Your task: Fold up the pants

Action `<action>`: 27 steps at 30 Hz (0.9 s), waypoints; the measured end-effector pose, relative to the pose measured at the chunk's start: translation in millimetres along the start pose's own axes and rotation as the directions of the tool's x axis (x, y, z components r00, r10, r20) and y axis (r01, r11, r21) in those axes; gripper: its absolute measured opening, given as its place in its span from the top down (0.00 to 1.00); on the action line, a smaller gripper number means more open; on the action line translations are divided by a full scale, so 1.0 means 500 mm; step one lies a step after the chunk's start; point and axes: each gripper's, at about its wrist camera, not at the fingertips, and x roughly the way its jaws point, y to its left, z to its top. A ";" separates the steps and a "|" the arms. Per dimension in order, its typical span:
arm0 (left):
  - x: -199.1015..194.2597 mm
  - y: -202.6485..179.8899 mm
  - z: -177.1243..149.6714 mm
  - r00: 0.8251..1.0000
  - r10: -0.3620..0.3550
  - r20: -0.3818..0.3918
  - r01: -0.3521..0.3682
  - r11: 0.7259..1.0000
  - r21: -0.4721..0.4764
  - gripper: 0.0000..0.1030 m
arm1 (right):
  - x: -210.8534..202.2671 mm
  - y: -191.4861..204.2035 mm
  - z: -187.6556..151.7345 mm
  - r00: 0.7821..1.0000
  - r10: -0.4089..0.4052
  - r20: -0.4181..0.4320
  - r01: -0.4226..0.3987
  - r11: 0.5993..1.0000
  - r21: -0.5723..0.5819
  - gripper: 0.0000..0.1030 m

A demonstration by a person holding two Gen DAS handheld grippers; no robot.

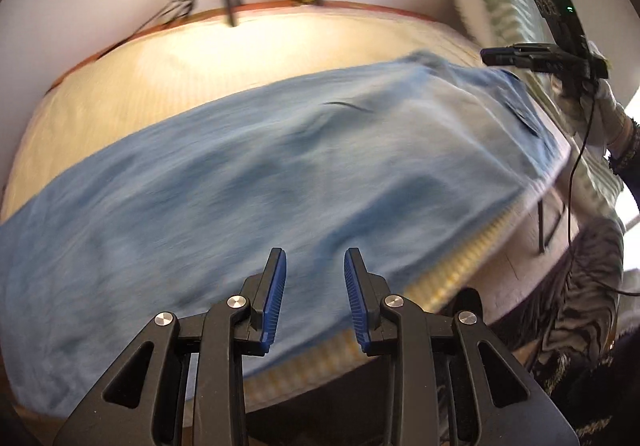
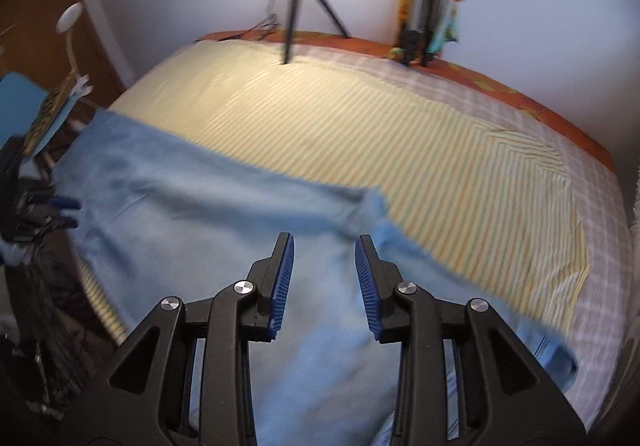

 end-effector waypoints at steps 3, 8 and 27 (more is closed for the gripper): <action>0.009 -0.022 0.003 0.998 -0.055 -0.005 0.055 0.998 0.028 0.73 | -0.017 0.075 -0.055 0.998 0.059 -0.018 -0.060 0.997 -0.049 0.67; 0.042 -0.041 0.029 0.996 -0.090 -0.009 0.090 0.995 0.037 0.73 | 0.024 0.176 -0.102 0.995 0.058 -0.075 -0.068 0.989 -0.129 0.67; 0.074 -0.012 -0.022 0.993 -0.115 -0.001 0.114 0.989 -0.090 0.73 | 0.285 0.303 0.162 0.965 0.217 -0.145 -0.249 0.935 -0.255 0.69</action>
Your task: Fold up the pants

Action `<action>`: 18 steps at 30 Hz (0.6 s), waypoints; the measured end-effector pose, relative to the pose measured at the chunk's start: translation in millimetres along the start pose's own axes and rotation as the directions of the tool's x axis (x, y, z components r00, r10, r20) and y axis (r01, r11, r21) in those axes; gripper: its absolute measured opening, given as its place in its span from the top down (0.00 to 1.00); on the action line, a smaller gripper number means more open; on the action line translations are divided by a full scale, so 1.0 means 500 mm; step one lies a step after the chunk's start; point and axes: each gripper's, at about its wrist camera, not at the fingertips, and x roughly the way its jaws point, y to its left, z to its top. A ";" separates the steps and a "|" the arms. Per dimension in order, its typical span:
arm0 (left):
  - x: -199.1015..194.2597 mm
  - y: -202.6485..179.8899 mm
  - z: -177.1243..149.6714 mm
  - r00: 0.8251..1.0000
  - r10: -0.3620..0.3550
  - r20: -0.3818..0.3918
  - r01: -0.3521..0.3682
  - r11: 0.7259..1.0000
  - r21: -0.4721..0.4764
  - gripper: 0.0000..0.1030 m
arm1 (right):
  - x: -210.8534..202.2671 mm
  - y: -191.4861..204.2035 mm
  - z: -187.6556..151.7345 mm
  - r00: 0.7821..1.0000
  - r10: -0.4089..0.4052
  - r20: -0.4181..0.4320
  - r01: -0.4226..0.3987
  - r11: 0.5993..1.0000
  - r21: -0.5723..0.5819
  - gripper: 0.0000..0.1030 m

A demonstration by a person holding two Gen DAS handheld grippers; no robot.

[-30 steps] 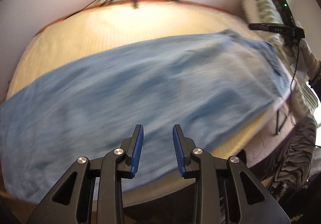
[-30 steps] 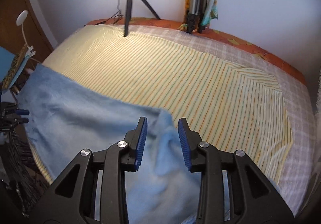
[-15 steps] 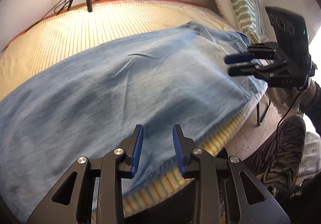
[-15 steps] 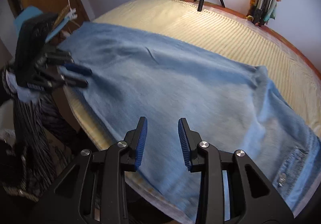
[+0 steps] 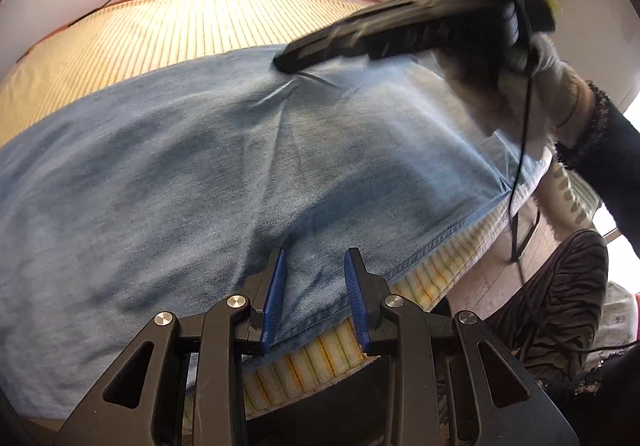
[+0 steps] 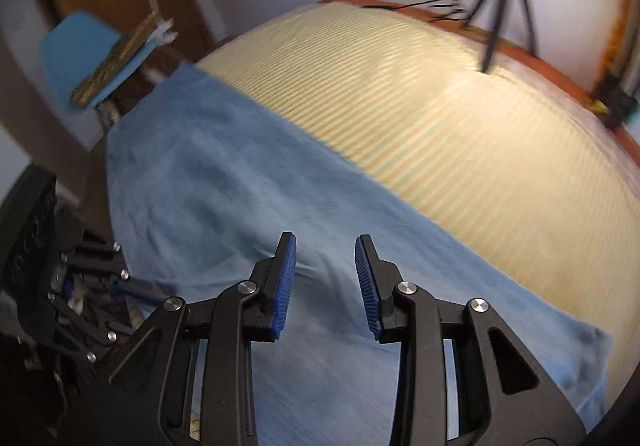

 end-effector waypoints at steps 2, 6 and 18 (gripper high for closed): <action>-0.001 -0.001 -0.007 1.000 -0.004 0.015 0.004 1.000 0.003 0.72 | 0.049 0.012 0.008 0.996 -0.071 -0.053 0.069 0.997 -0.038 0.69; -0.011 -0.015 -0.017 1.000 0.008 -0.002 -0.008 1.000 0.027 0.72 | 0.077 -0.007 0.027 0.995 -0.090 -0.031 0.091 0.995 0.034 0.70; -0.358 0.099 0.051 0.961 0.080 0.264 -0.009 0.966 -0.258 0.72 | -0.138 0.025 -0.033 0.989 -0.105 0.107 0.084 0.980 0.182 0.58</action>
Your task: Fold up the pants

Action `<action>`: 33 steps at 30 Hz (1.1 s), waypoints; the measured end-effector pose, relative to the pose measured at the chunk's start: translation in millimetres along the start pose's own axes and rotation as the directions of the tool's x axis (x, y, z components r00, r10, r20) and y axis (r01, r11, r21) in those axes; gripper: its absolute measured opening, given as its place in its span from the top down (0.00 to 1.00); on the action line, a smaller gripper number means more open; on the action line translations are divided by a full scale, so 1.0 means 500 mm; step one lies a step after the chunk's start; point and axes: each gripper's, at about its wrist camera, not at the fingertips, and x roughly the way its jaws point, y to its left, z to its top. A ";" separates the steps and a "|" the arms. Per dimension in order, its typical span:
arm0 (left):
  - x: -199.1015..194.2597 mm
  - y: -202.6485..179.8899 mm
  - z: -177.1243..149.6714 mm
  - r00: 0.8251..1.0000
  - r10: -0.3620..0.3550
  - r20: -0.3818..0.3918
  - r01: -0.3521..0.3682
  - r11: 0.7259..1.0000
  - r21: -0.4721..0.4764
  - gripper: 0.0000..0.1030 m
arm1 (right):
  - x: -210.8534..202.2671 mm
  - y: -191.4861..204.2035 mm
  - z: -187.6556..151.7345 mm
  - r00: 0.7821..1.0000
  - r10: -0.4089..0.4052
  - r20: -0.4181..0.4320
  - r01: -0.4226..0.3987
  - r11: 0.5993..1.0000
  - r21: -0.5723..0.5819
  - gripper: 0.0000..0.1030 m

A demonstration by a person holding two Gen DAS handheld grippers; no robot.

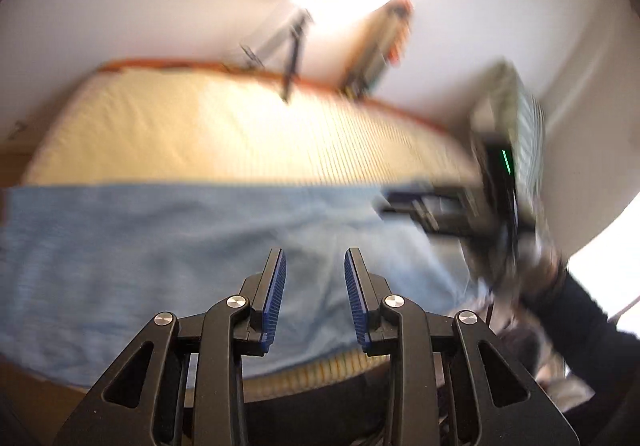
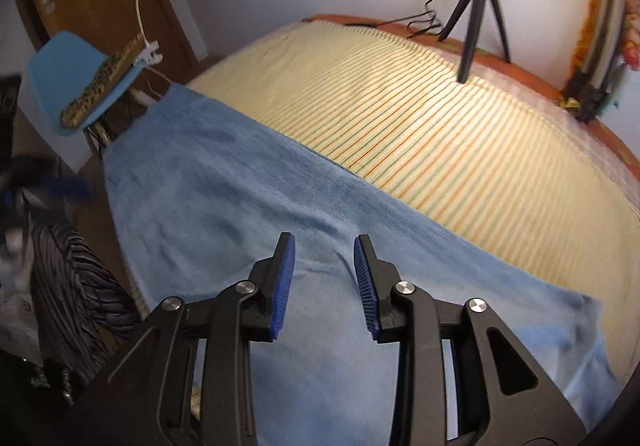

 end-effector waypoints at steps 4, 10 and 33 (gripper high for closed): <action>-0.137 0.058 0.048 0.996 0.023 0.091 -0.014 0.995 -0.101 0.67 | -0.078 0.010 -0.023 0.998 -0.010 0.054 0.008 0.999 0.042 0.58; -0.343 0.144 0.050 0.960 0.183 0.214 -0.146 0.973 -0.178 0.65 | -0.145 0.024 -0.066 0.992 -0.053 0.118 0.040 0.993 0.109 0.58; -0.267 0.586 -0.320 0.962 0.236 0.138 -0.075 0.714 -0.696 0.48 | -0.102 0.122 -0.051 0.991 -0.077 0.113 0.068 0.994 0.081 0.58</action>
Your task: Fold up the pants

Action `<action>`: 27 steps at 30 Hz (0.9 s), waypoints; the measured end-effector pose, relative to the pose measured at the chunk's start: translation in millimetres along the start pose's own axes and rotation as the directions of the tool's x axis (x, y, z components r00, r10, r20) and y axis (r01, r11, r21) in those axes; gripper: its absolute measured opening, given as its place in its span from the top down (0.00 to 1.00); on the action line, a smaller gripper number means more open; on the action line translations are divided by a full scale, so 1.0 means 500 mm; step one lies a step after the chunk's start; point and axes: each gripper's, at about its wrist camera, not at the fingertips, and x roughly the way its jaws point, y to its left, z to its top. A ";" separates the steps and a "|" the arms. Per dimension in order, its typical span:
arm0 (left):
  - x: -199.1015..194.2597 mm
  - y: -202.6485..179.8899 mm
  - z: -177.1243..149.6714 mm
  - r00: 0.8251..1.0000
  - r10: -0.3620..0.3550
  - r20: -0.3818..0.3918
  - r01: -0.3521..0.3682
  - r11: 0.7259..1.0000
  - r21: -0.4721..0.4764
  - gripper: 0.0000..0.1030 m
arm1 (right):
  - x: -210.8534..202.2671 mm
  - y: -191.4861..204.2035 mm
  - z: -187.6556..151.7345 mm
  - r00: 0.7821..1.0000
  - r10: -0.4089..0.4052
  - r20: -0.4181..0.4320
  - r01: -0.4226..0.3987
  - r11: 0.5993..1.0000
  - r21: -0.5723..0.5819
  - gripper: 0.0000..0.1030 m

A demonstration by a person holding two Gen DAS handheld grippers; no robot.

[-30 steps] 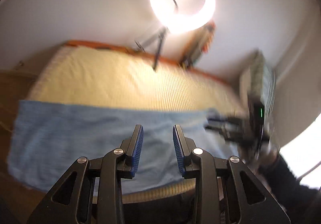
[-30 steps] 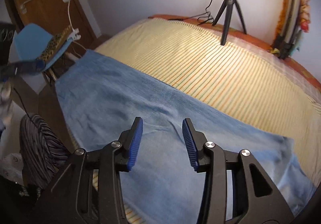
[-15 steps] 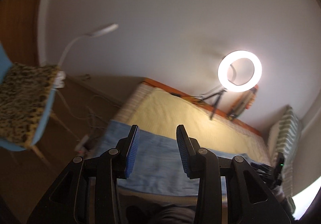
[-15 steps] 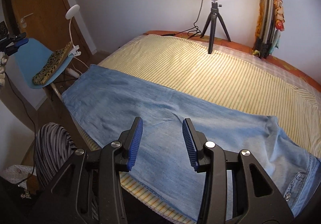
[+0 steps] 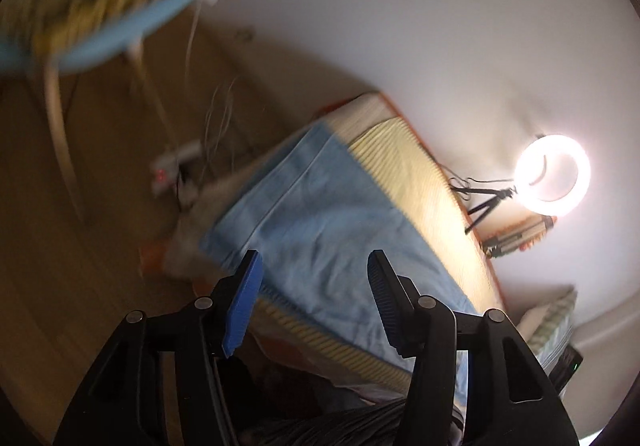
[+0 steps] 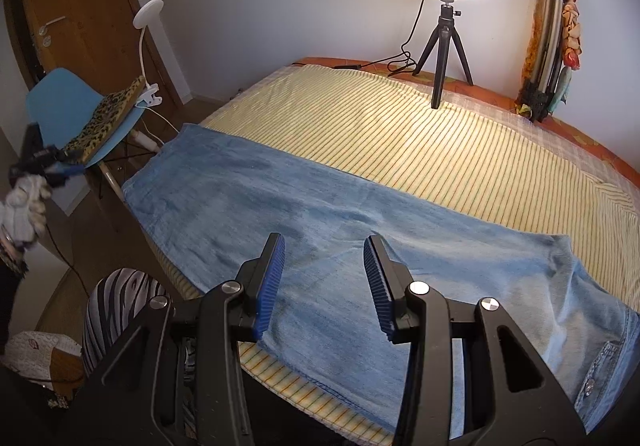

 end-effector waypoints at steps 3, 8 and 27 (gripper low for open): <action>0.055 0.051 -0.022 0.999 -0.015 -0.029 0.013 0.997 -0.081 0.48 | 0.010 0.004 -0.006 1.000 -0.007 -0.014 0.007 1.000 -0.001 0.58; 0.110 0.104 -0.046 0.998 -0.057 -0.020 0.052 0.980 -0.193 0.48 | 0.014 0.012 -0.005 1.000 -0.023 -0.013 0.023 1.000 -0.013 0.58; 0.124 0.155 -0.045 0.977 -0.122 0.173 0.168 0.945 -0.280 0.42 | 0.007 0.024 0.009 1.000 -0.011 -0.008 0.011 1.000 -0.029 0.58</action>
